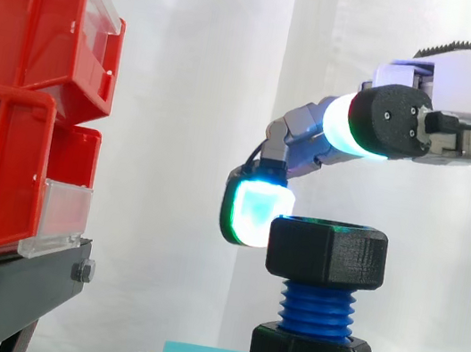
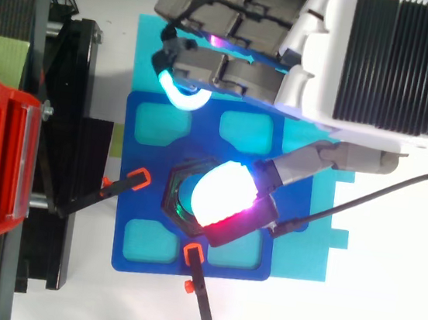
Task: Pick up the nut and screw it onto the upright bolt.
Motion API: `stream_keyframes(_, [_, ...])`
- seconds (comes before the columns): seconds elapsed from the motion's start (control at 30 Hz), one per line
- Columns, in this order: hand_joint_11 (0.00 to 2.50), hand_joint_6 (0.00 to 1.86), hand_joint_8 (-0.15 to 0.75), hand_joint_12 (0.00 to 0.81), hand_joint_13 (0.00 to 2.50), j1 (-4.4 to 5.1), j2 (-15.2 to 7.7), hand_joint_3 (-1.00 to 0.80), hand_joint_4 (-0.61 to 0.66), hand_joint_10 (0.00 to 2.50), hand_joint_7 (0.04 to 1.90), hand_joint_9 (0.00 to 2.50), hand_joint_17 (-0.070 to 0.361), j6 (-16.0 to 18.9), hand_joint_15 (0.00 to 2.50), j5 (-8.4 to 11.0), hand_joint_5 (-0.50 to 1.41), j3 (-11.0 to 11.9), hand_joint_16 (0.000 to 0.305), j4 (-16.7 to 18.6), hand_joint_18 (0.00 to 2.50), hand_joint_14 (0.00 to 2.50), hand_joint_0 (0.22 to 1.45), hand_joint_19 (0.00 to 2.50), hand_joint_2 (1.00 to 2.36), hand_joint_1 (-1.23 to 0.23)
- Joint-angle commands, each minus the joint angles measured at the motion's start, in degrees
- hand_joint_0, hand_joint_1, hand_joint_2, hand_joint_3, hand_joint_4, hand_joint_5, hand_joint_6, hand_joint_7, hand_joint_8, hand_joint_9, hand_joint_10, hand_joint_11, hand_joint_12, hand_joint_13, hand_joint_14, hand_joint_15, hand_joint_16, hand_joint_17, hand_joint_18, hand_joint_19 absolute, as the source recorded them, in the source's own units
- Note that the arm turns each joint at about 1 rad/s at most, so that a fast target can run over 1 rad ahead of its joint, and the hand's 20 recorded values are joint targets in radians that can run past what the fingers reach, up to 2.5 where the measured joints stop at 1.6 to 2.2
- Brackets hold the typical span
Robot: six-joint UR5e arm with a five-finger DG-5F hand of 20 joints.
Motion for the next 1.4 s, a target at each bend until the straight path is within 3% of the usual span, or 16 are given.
stream_keyframes(0.0, [0.00,0.50,0.279,0.320,0.35,-0.22,-0.01,-0.50,0.25,0.00,0.80,0.42,0.083,-0.68,0.00,-0.95,-0.17,0.14,0.037,0.77,0.14,0.00,0.51,0.00,1.00,-0.04])
stream_keyframes(0.17, [0.00,0.50,0.270,0.329,0.32,0.31,-0.18,-0.50,0.24,0.00,0.76,0.39,0.087,-0.77,0.00,-2.09,-0.16,0.14,0.039,3.23,0.10,0.00,0.50,0.00,1.00,-0.01])
stream_keyframes(0.33, [0.00,0.50,0.268,0.335,0.30,1.71,-0.18,-0.50,0.24,0.00,0.78,0.38,0.088,-0.68,0.00,-2.01,-0.15,0.14,0.039,3.50,0.08,0.00,0.50,0.00,1.00,-0.01])
stream_keyframes(0.37, [0.00,0.50,0.268,0.335,0.30,2.24,-0.18,-0.50,0.25,0.00,0.80,0.38,0.088,-0.42,0.00,-2.09,-0.15,-0.21,0.039,3.50,0.08,0.00,0.50,0.00,1.00,-0.01])
stream_keyframes(0.6, [0.00,0.50,0.270,0.334,0.29,3.38,-0.18,-0.50,0.28,0.00,0.87,0.38,0.089,0.99,0.00,-2.97,-0.13,-2.49,0.039,4.99,0.07,0.00,0.50,0.00,1.00,-0.02])
stream_keyframes(0.9, [0.00,0.50,0.274,0.333,0.29,3.47,-0.09,-0.50,0.30,0.00,1.01,0.38,0.088,1.78,0.00,-3.50,-0.11,-3.19,0.039,5.17,0.07,0.00,0.51,0.00,1.00,-0.04])
stream_keyframes(1.37, [0.00,0.50,0.292,0.316,0.31,1.63,-0.09,-0.50,0.27,0.00,1.23,0.41,0.081,1.34,0.00,-6.22,-0.09,-3.19,0.036,3.58,0.09,0.00,0.51,0.00,1.00,-0.07])
